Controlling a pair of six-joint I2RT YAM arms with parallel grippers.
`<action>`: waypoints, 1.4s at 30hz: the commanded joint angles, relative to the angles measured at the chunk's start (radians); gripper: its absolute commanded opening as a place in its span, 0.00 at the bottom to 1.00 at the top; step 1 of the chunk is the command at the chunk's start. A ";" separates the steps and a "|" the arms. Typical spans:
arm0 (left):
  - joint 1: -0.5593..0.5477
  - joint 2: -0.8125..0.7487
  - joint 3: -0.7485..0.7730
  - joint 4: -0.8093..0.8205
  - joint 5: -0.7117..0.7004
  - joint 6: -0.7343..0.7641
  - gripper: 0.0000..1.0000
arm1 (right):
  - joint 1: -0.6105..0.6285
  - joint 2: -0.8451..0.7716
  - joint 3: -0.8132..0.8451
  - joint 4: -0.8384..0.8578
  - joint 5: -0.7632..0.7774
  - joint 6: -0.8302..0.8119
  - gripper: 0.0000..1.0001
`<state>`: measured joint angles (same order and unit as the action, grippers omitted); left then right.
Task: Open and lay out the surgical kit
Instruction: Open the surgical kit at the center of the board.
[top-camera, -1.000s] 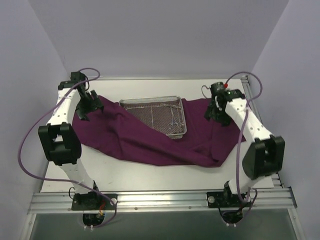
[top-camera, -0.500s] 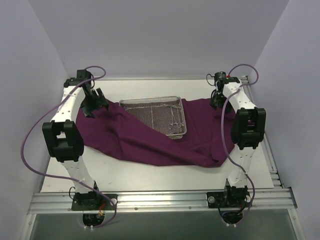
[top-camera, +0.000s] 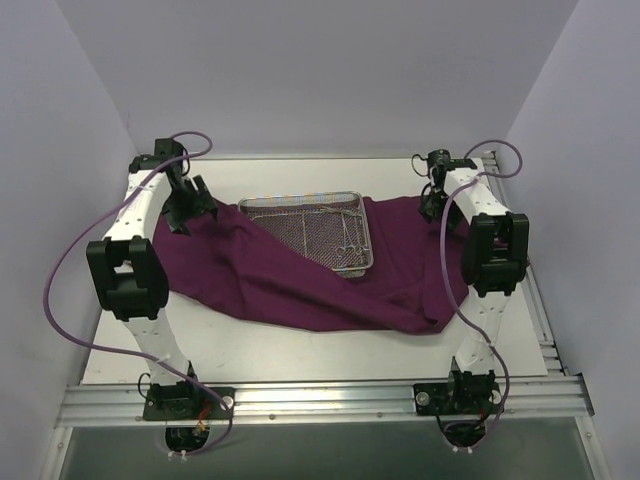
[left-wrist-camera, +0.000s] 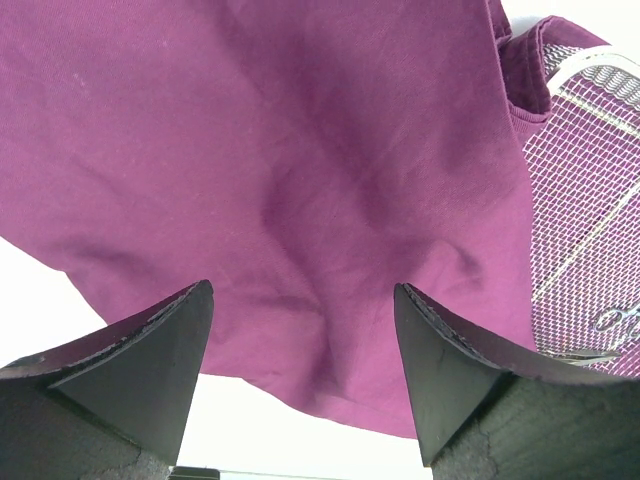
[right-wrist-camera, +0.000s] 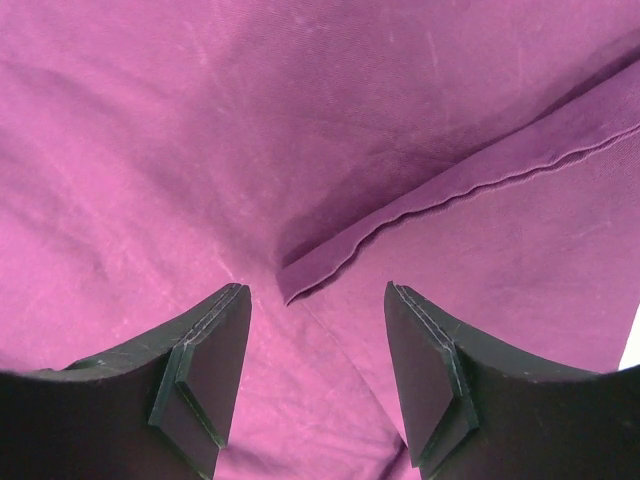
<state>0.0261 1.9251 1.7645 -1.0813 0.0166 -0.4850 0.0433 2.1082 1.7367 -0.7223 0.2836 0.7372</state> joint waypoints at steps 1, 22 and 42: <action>0.001 0.002 0.046 0.009 0.006 0.016 0.82 | -0.019 0.016 -0.031 -0.016 0.019 0.065 0.56; 0.001 0.012 0.058 0.009 -0.007 0.023 0.81 | -0.039 -0.023 -0.126 0.032 0.032 0.025 0.00; 0.009 -0.110 -0.152 0.075 -0.050 0.009 0.80 | -0.387 -1.094 -0.631 -0.324 -0.077 -0.182 0.20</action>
<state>0.0280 1.8938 1.6398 -1.0454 -0.0143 -0.4698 -0.3370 1.1118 1.1004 -0.8909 0.1787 0.5568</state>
